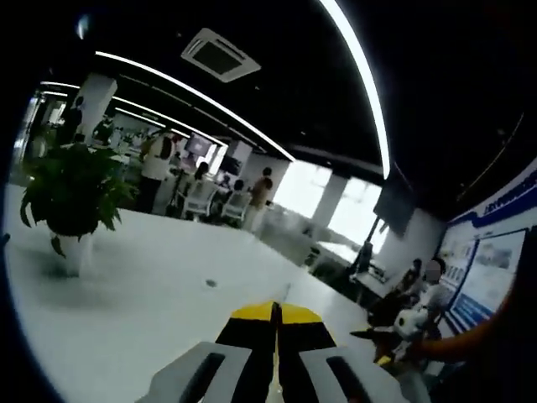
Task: Compare the silicone blocks by pressing each to a similar depth, holding the contact briefly, and releasing to observe deformation and rebound differences across the visible hardness samples.
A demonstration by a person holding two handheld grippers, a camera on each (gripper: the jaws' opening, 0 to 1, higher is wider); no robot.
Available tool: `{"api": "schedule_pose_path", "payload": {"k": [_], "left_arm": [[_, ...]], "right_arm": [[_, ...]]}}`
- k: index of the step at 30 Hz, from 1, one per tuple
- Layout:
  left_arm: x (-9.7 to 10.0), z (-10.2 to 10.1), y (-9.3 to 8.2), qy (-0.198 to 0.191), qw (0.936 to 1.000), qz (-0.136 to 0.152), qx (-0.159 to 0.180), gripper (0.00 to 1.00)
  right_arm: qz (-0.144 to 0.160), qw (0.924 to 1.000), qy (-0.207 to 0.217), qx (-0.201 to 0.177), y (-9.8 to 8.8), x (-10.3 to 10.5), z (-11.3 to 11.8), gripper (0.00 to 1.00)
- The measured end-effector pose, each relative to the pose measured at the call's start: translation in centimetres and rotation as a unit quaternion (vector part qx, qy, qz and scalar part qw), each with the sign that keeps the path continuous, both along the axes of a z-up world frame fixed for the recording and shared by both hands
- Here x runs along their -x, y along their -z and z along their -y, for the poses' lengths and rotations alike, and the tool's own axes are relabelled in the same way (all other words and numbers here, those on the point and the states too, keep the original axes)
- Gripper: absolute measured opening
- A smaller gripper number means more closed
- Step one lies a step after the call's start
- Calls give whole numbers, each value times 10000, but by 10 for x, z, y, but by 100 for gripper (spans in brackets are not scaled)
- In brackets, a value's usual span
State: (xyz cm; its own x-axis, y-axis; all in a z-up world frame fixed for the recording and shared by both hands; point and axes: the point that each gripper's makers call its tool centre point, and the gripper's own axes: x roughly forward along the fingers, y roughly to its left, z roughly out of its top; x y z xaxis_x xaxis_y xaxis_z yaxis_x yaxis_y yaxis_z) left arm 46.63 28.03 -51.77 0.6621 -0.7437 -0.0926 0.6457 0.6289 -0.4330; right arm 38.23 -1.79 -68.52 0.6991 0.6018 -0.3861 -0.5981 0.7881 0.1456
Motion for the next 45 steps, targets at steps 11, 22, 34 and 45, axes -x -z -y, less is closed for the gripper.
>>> {"api": "schedule_pose_path", "payload": {"k": [11, 22, 34, 45], "left_arm": [[9, 19, -15, 413, 9987, 294, -66, 0], [22, 42, -62, 841, 9936, 716, 242, 0], [42, 65, -75, 1128, 9901, 835, 82, 0], [61, 82, -95, 1308, 9861, 954, 385, 0]], "right_arm": [[413, 9989, -224, -72, -41, -23, -4, 96], [770, 9948, -592, -315, -85, -37, -24, 96], [730, 9805, -1767, -459, -120, -37, -69, 96], [1001, 9552, -2473, -1282, -166, -28, -122, 96]]}}
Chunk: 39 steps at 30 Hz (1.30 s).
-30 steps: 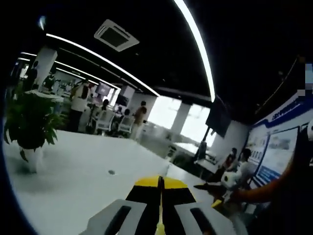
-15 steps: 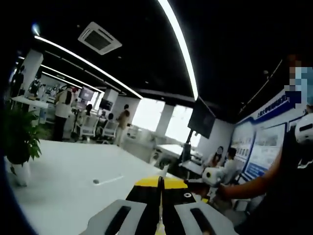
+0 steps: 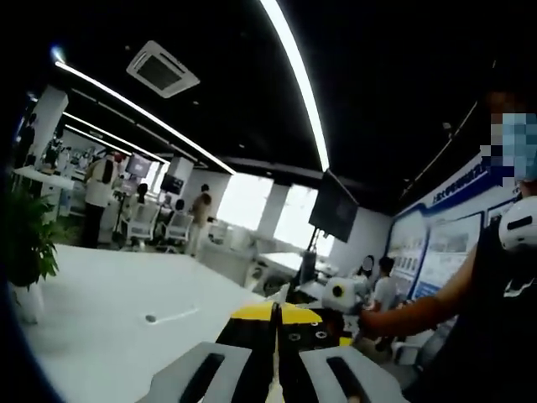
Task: Compare the silicone blocks by pressing each to a similar depth, holding the contact briefly, and releasing to observe deformation and rebound differences across the visible hardness samples.
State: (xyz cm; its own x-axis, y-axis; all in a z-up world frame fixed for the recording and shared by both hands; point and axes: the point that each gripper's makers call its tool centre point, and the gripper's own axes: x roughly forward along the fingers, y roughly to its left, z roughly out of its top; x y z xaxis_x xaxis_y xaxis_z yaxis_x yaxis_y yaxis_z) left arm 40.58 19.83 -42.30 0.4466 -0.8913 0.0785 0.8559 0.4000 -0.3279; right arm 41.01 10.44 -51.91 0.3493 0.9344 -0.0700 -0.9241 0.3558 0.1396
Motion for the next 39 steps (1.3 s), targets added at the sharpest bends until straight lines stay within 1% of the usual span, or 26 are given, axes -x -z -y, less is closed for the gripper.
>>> {"api": "schedule_pose_path", "payload": {"k": [3, 5, 7, 9, 11, 13, 14, 16, 19, 23, 27, 32, 36, 39], "left_arm": [[3, 2, -4, 34, 9999, -1, 108, 0], [8, 5, -9, 95, 9998, 58, 173, 0], [10, 7, -10, 136, 9997, 77, 172, 0], [12, 9, -10, 168, 9997, 67, 190, 0], [17, 13, -11, 234, 9995, 63, 213, 0], [19, 15, -12, 271, 9993, 76, 225, 0], [20, 16, -13, 293, 9993, 75, 240, 0], [22, 18, -15, 340, 9990, 75, 285, 0], [25, 22, -15, 404, 9987, 77, 303, 0], [27, 24, -15, 472, 9983, 44, 335, 0], [30, 28, -16, 539, 9977, 5, 418, 0], [32, 30, -17, 572, 9972, -7, 482, 0], [32, 31, -20, 576, 9966, -26, 585, 0], [32, 32, -21, 574, 9963, -39, 640, 0]], "right_arm": [[-15, 9998, -180, -113, -5, 7, -16, 96], [59, 9996, -242, -123, -7, 10, -25, 96], [111, 9995, -280, -103, -8, 11, -33, 96], [190, 9989, -330, -291, -17, 14, -41, 96], [196, 9981, -426, -399, -23, 17, -49, 96], [213, 9976, -474, -458, -27, 19, -52, 91], [229, 9970, -493, -548, -30, 20, -53, 89], [151, 9964, -532, -650, -33, 21, -56, 86], [101, 9953, -673, -688, -33, 27, -59, 74], [17, 9924, -840, -897, -39, 33, -62, 65], [-18, 9908, -935, -975, -42, 36, -63, 56], [-83, 9887, -1023, -1095, -43, 38, -64, 47], [-128, 9877, -1043, -1155, -45, 38, -64, 44], [-155, 9866, -1049, -1237, -47, 38, -63, 40]]}}
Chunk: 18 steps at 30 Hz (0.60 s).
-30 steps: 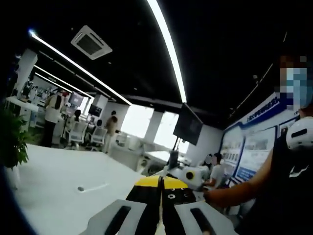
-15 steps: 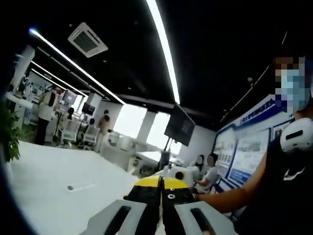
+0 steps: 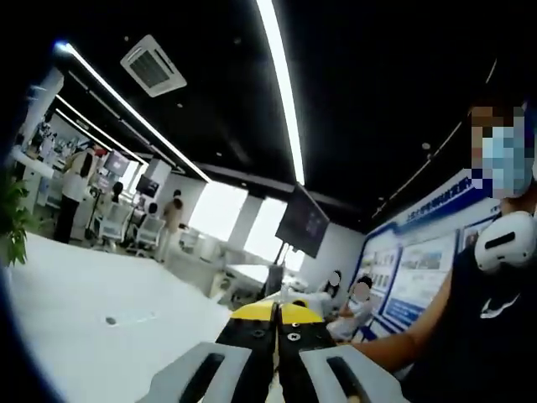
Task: Compare the silicone blocks by pressing each to a similar depth, holding the contact briefly, and releasing to observe deformation and rebound differences across the visible hardness samples.
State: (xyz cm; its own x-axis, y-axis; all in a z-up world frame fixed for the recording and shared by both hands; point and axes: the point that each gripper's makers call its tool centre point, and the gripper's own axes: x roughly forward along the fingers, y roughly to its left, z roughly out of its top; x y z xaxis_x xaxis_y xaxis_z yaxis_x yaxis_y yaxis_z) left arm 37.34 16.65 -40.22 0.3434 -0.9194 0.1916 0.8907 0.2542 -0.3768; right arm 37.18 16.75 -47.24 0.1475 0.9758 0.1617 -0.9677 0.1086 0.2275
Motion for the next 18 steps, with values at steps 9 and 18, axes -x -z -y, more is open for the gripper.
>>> {"api": "schedule_pose_path", "payload": {"k": [9, 18], "left_arm": [[-3, -5, 2, -69, 10000, -11, 46, 0], [-6, -12, 0, -155, 9998, 91, -21, 0]], "right_arm": [[-88, 9999, -66, 0, 0, 3, 1, 23], [-129, 9996, -153, 183, -3, 3, -2, 13]]}}
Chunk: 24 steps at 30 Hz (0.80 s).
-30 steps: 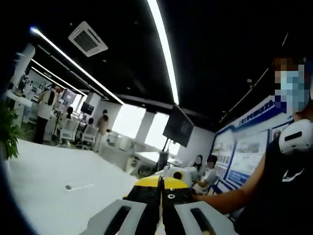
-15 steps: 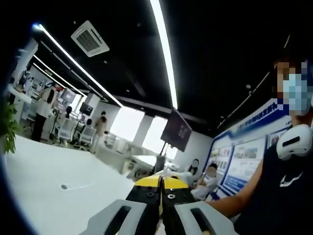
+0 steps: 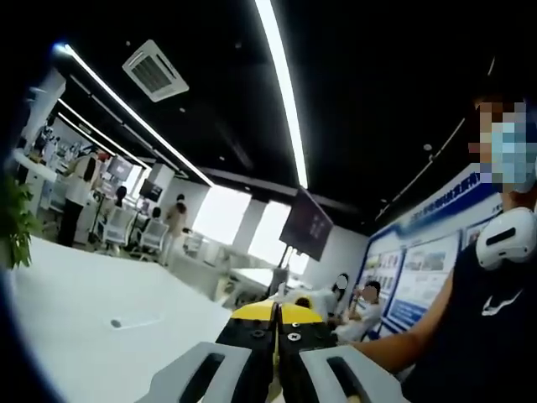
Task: Compare the silicone blocks by pressing each to a similar depth, holding the contact briefly, and releasing to observe deformation and rebound differences across the visible hardness samples.
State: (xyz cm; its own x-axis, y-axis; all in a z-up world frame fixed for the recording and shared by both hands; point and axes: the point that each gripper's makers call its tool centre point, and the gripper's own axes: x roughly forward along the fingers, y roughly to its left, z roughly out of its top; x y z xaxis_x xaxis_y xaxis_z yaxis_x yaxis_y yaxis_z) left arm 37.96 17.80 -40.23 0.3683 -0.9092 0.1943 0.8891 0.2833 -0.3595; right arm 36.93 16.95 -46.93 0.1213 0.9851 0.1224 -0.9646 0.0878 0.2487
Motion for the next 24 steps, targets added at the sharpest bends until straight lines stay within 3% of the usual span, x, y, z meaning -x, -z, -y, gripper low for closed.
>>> {"api": "schedule_pose_path", "payload": {"k": [14, 24], "left_arm": [[-2, -2, 4, -170, 9994, 164, -233, 0], [-1, 0, 7, -168, 9992, 185, -306, 0]], "right_arm": [[-172, 9996, -74, 195, 3, 2, -2, 3], [-171, 9995, -44, 268, 6, 2, 1, 2]]}}
